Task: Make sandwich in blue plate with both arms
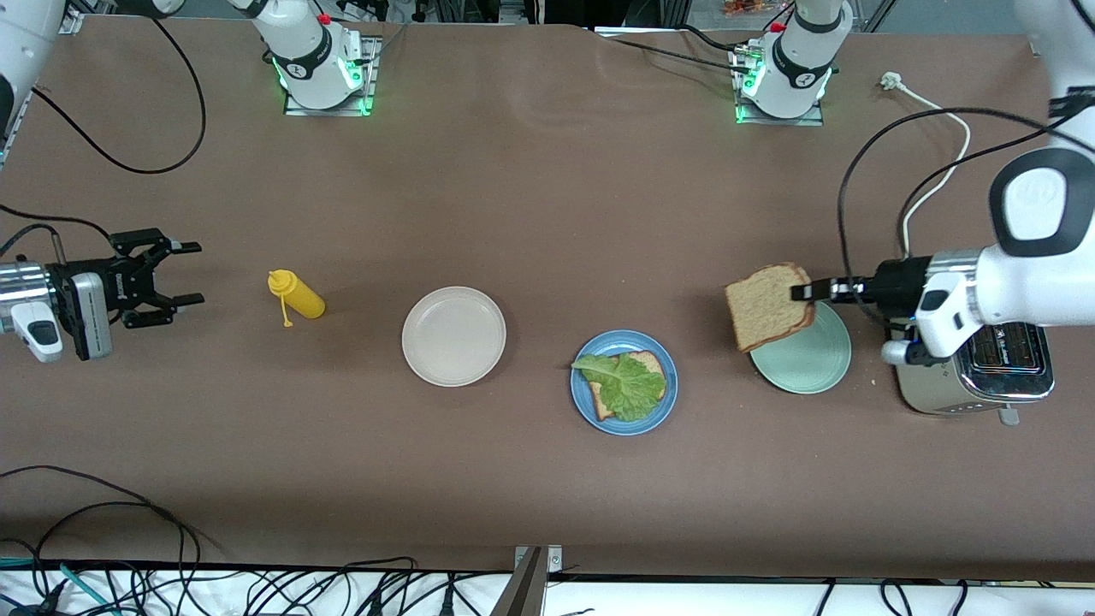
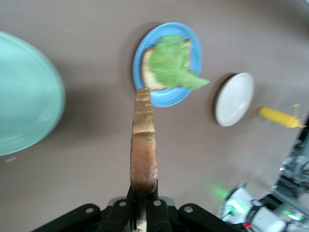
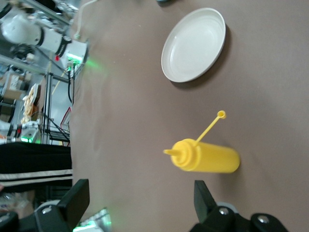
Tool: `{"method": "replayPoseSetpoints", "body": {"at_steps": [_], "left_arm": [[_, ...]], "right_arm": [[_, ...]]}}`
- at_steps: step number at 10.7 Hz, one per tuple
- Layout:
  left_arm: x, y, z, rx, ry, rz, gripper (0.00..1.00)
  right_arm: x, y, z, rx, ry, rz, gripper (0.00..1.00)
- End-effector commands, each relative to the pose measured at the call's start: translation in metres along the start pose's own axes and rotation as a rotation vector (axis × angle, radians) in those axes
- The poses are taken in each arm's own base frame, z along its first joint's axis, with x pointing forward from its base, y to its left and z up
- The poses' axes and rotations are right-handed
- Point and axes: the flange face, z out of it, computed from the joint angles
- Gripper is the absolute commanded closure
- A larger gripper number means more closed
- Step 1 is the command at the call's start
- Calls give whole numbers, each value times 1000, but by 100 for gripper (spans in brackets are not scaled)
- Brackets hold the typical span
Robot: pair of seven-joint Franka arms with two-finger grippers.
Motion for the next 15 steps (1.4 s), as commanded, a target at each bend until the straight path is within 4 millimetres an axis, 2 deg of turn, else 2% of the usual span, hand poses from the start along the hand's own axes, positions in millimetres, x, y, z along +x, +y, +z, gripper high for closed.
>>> {"method": "replayPoseSetpoints", "body": {"at_steps": [1,3,5,7,8,9,10,13,15], "left_arm": [[22,42,50,-109,33,-84,100],[35,54,81,-170,53,-122,100],[50,63,122,-224,71,-143,100],[63,70,168,-211,118,-153,100],[65,77,187,-218,138,-159,100],[66,78,202,-240,133,-181,100],[68,81,207,-260,130,-189,100],[72,76,215,-258,123,-193,100],[75,68,222,-251,115,-201,100]], "right_arm": [[35,-58,-20,-131,-161,341,4],[57,-81,-22,-251,-267,522,1],[77,-98,-10,-375,-384,652,0],[90,-107,-9,-513,-474,684,0],[97,-117,-17,-587,-473,660,1],[93,-119,-21,-616,-463,653,1],[89,-121,-24,-638,-435,638,1],[90,-143,-11,-749,-367,648,2],[78,-155,-6,-790,-282,647,2]]}}
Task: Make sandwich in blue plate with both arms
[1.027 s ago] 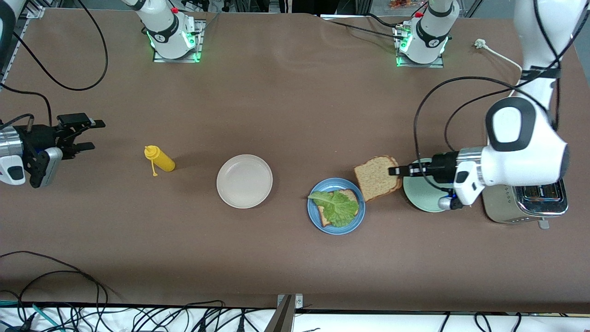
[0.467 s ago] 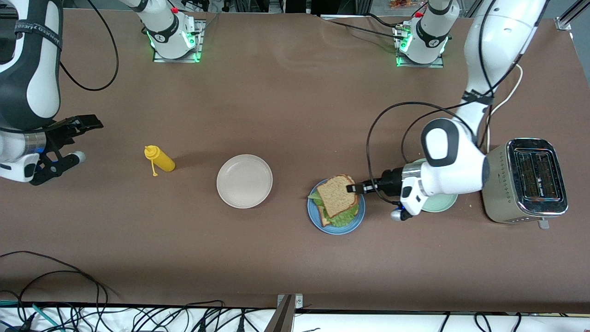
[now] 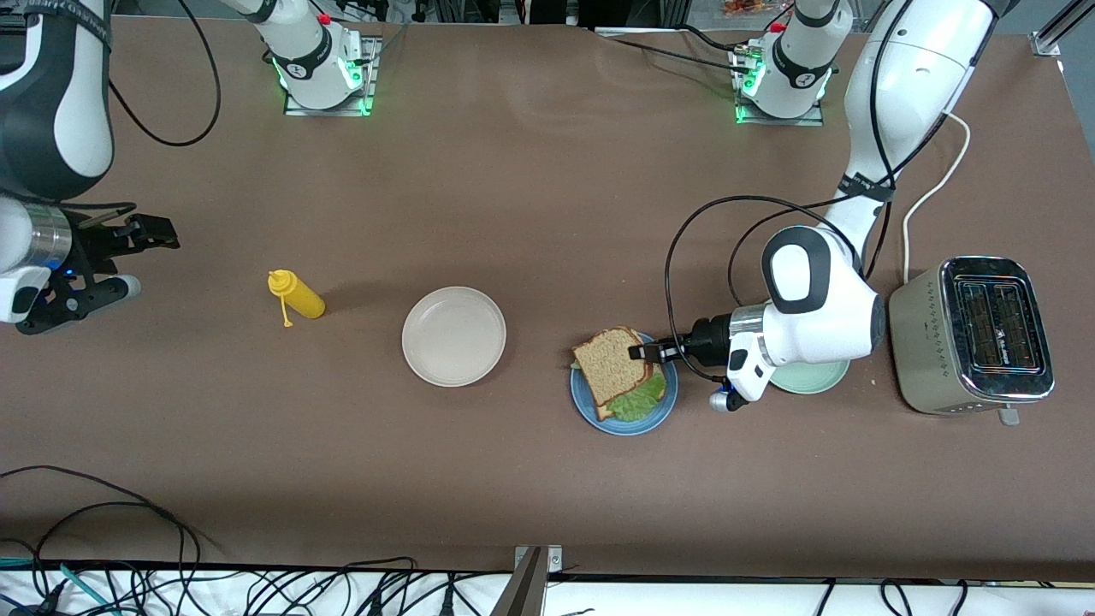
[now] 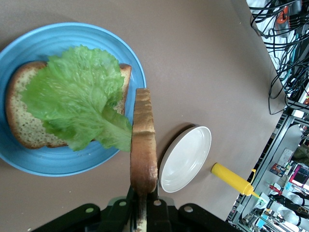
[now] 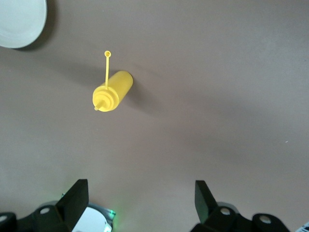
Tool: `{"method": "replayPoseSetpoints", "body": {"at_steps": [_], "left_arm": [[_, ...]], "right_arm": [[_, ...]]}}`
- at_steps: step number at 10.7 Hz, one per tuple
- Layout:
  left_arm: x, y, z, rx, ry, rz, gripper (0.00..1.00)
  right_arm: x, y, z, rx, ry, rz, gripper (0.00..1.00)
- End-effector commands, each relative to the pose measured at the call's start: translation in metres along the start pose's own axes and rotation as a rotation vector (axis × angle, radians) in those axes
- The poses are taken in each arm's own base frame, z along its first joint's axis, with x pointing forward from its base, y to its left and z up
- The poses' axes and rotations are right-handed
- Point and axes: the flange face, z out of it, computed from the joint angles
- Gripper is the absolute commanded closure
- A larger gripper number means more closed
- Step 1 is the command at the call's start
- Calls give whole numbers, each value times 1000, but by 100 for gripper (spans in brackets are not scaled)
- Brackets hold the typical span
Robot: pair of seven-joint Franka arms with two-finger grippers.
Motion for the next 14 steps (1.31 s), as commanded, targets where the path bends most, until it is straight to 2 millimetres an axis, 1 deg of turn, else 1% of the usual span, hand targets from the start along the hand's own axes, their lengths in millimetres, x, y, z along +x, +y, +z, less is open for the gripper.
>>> {"method": "replayPoseSetpoints", "body": {"at_steps": [1,2,3,4,7,8,9,10,11,12,14], "left_arm": [[12,-13,14,-18,-13,-24,87],[17,-19,18,-14,-1,-19,77],[21,-25,20,-10,19,32,70],[24,-31,23,-14,17,74,59],[35,-45,10,-17,36,139,36],[39,-52,8,-18,39,182,34],[42,-59,9,-16,38,204,33],[44,-62,8,-17,40,210,33],[45,-63,9,-15,39,209,32],[46,-67,9,-13,38,204,30],[53,-78,2,-16,48,211,30]], "right_arm": [[-37,-23,6,-32,106,67,2],[-38,-37,1,-73,127,101,3],[-39,-47,-4,-116,138,126,3],[-39,-49,-8,-118,146,132,2],[-39,-50,-23,-120,169,188,0],[-38,-50,-24,-117,172,193,0],[-37,-52,-29,-114,183,219,0],[-35,-60,-34,-111,197,258,0],[-32,-79,-41,-108,192,282,0],[-32,-89,-45,-109,176,303,0],[-31,-89,-46,-107,184,347,0]]}}
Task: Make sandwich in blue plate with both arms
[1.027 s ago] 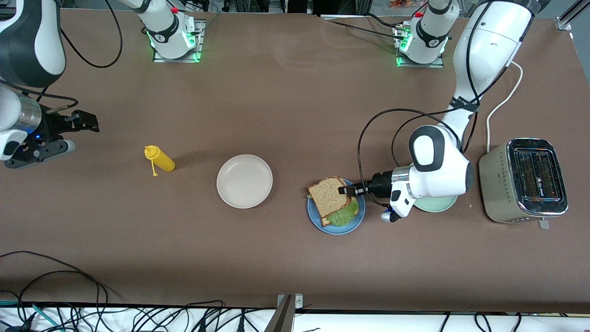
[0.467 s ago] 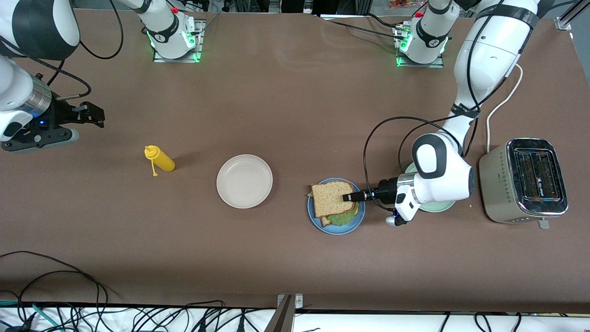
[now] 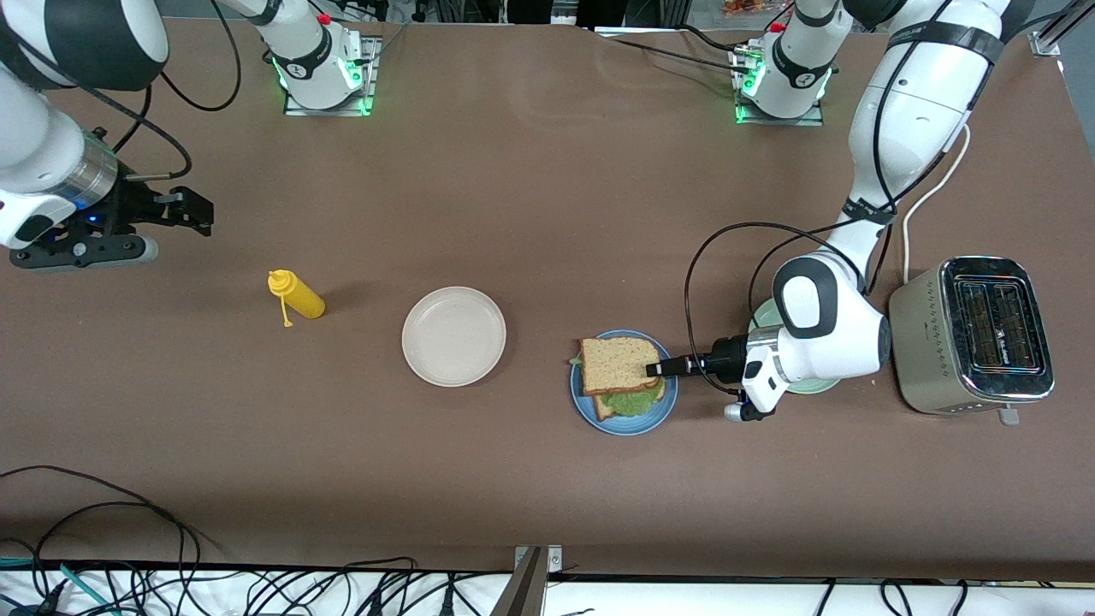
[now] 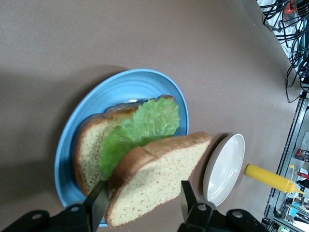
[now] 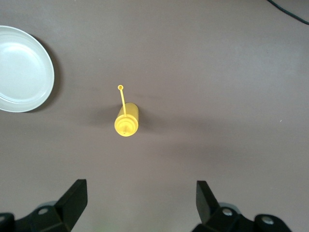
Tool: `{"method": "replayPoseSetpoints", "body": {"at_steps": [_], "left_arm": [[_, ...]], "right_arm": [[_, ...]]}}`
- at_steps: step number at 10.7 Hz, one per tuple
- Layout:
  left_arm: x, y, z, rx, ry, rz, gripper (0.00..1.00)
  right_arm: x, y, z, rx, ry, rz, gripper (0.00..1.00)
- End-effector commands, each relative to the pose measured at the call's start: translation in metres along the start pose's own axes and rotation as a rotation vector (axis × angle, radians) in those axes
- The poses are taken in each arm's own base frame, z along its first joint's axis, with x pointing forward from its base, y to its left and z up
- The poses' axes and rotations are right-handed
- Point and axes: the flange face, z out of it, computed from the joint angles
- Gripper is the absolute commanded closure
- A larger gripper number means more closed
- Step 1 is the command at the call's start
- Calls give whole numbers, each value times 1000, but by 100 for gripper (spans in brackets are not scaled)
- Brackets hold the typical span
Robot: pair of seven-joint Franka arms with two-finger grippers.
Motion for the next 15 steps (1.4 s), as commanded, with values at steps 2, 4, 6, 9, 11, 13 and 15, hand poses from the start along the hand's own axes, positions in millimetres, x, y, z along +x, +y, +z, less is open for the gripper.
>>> {"method": "replayPoseSetpoints", "body": {"at_steps": [2,4,6,9,11,13,15], "left_arm": [[17,-20,-27,-31,41,12,29],[22,-25,-56,-29,65,4,0],[23,-29,-86,39,45,55,0],[9,-14,-165,219,-16,82,0],[-13,6,-213,334,-73,110,0],[-39,22,-255,443,-130,144,0],[-71,47,-295,559,-170,171,0]], "right_arm": [[-4,0,-11,-16,1,54,0],[-2,0,-21,-11,23,58,0],[0,-3,-18,-12,19,55,0],[2,-1,-16,1,21,48,0],[1,-5,-18,14,26,34,0],[1,-4,-18,16,25,49,0],[0,-6,-18,19,20,63,0]]}}
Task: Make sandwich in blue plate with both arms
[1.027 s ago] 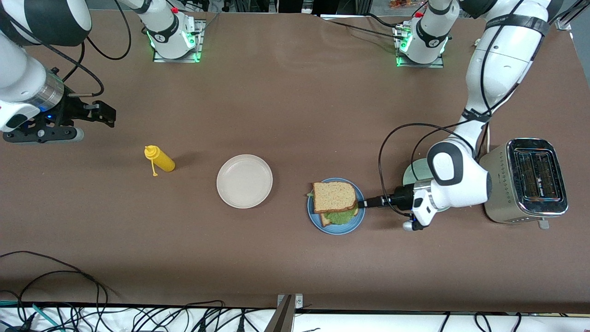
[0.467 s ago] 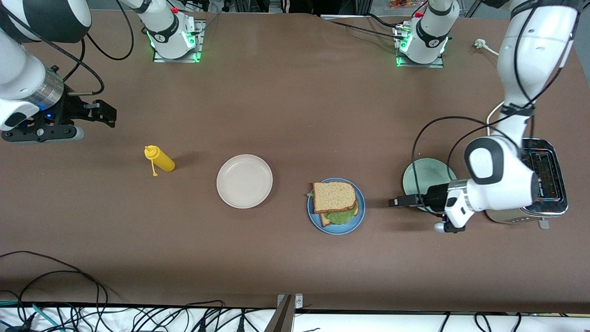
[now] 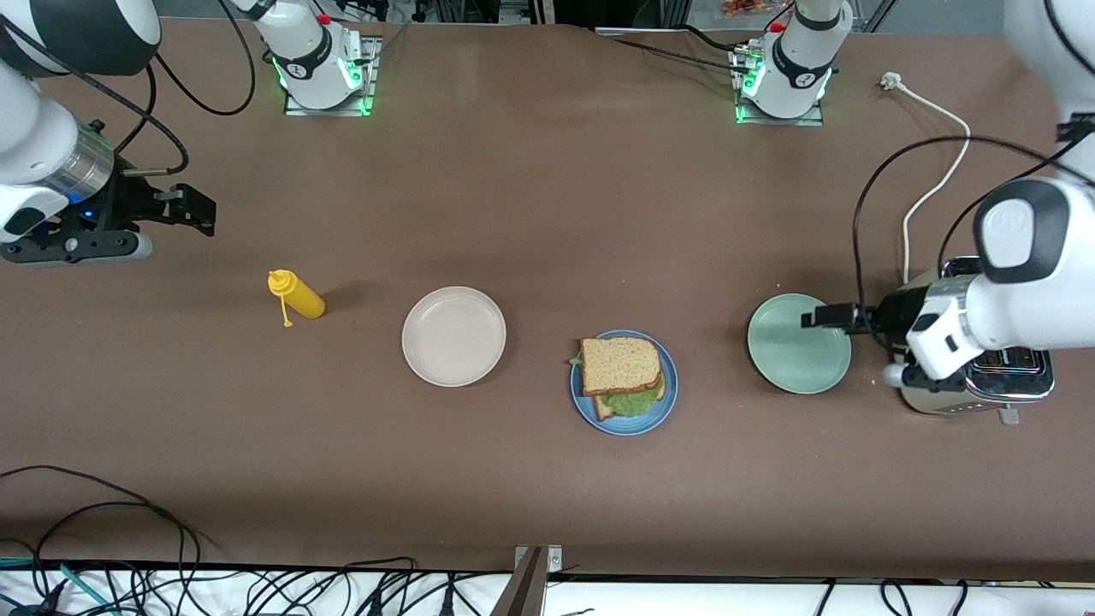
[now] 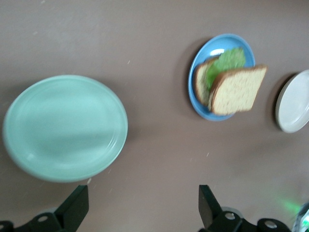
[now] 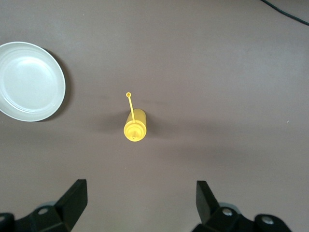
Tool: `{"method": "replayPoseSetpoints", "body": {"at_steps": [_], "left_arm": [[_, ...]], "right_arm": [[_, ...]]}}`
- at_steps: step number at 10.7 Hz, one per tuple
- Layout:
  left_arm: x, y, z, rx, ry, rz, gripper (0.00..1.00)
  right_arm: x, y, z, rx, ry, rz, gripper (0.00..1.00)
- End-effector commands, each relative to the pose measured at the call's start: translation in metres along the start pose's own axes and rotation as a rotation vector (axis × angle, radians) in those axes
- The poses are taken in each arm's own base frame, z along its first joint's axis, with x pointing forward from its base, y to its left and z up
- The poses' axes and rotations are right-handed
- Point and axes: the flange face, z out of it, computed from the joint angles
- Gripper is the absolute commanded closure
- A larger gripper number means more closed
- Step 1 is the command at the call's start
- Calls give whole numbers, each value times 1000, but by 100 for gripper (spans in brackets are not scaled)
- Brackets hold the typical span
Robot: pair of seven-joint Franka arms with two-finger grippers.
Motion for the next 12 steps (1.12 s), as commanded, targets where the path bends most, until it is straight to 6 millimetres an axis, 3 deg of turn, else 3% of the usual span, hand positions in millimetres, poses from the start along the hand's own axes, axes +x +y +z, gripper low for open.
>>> {"method": "replayPoseSetpoints", "body": {"at_steps": [1,4,8,10,12], "left_arm": [[-58,22,-60,207,-51,37,0],[-97,38,-101,323,-45,44,0],[-135,37,-153,373,25,15,0],[-140,29,-162,425,36,2,0],[-151,37,-175,431,64,1,0]], "right_arm": [[-2,-9,-5,-10,-7,15,2],[0,-9,-3,-17,-5,78,1],[2,-4,0,-19,-6,84,0],[1,-7,-2,-13,-3,88,0],[1,-13,-4,69,-4,96,0]]}}
